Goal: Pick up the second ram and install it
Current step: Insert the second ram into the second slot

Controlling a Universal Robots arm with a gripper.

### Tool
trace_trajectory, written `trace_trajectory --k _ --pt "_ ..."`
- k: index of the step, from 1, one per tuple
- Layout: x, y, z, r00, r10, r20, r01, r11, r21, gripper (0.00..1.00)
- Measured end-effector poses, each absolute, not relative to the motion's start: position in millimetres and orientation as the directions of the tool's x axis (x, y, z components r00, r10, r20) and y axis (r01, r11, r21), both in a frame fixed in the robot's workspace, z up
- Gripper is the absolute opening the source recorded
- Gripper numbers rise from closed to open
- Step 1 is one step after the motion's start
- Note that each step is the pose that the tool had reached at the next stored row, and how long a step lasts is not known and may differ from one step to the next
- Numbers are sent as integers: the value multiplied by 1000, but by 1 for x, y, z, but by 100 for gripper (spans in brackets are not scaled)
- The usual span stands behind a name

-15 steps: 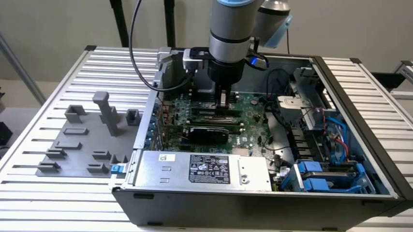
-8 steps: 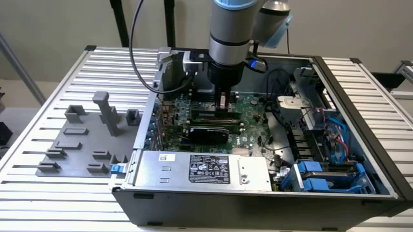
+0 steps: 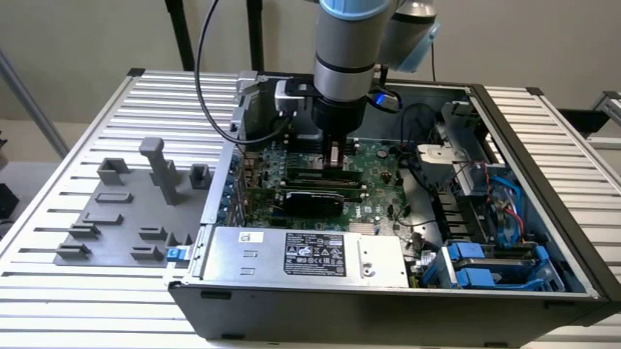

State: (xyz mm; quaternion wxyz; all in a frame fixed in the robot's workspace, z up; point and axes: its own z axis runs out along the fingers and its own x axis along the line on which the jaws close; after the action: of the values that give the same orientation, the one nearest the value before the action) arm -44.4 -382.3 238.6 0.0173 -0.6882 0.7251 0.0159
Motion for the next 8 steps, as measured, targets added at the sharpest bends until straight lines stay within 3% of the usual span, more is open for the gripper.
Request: trace_trajectory --k 8 --pt "-44 -383 236 -36 -998 -46 -999 36 -1 0"
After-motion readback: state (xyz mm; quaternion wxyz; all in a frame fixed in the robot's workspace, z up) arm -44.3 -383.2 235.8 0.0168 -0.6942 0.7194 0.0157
